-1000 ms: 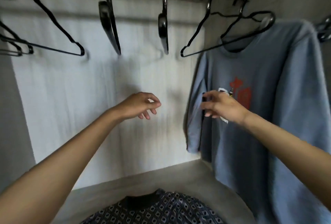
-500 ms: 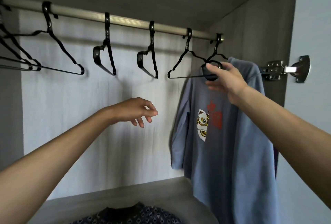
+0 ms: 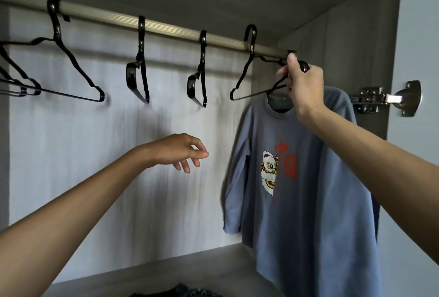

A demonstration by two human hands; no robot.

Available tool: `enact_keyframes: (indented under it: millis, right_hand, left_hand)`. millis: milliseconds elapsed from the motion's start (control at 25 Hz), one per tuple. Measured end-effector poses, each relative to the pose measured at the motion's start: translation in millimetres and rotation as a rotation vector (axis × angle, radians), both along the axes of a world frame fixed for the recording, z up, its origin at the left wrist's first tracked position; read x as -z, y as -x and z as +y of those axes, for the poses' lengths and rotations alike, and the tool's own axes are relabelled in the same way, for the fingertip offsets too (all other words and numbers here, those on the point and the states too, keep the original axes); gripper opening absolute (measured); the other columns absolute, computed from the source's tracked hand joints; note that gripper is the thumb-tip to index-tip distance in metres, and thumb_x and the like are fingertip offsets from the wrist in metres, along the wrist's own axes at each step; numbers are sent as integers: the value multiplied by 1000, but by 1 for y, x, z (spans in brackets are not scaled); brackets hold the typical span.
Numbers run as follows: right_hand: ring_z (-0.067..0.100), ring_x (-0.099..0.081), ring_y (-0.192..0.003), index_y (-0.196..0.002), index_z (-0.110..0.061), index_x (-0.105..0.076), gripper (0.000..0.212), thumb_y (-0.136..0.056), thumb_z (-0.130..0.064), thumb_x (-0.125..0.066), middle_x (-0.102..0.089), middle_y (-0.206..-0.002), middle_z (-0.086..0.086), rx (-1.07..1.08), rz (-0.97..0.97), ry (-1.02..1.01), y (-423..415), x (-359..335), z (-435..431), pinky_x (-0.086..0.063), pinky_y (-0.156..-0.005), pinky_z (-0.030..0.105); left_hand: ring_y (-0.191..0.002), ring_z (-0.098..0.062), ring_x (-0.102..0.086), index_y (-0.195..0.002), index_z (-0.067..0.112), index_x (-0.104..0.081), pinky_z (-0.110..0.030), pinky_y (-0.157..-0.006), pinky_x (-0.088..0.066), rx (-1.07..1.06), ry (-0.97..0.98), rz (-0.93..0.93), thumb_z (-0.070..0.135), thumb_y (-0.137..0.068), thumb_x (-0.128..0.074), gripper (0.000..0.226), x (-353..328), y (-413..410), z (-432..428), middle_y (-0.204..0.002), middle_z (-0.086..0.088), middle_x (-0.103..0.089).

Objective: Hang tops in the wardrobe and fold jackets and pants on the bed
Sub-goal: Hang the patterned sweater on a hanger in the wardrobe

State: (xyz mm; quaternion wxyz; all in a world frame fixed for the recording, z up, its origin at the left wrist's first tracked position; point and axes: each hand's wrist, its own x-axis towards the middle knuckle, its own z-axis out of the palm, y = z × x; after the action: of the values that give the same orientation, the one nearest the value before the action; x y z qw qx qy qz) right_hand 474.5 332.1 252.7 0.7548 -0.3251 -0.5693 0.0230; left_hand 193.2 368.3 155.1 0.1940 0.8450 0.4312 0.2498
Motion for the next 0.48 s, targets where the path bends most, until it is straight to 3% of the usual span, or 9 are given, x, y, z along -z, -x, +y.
enact_keyframes:
  millis: [120,240,360,480]
  right_hand:
    - [6,-35,-52,-64,-24,-63,40,-96,-45,-53,-40,-50,-12,36,-42,-74,-2,17,-15,-29,-58,32]
    - [7,-35,-54,-69,-22,-66,39,-98,-44,-53,-42,-51,-12,64,-39,0,0,65,-41,-30,-58,30]
    - [11,-33,-51,-69,-19,-66,41,-97,-47,-55,-38,-56,1,-60,6,280,0,133,-60,-28,-51,25]
    - [8,-21,-43,-63,-20,-54,45,-96,-51,-53,-27,-50,-7,-304,157,629,-8,194,-63,-17,-44,22]
  left_hand:
    - [-81,-23,-73,-108,26,-66,-29,-72,-52,9,19,-18,39,-98,-57,19,10,-8,8,-100,0,-73]
    - [-94,-18,-69,-120,25,-60,-24,-78,-49,-36,-2,-77,41,-95,-61,30,35,-21,14,-110,4,-69]
    - [-126,-16,-54,-144,24,-43,-28,-101,-41,-160,-83,-57,47,-93,-61,59,79,-26,16,-144,1,-52]
    - [-144,-19,-33,-155,17,-27,-29,-116,-26,-202,-39,59,47,-97,-54,71,139,-15,11,-158,-1,-33]
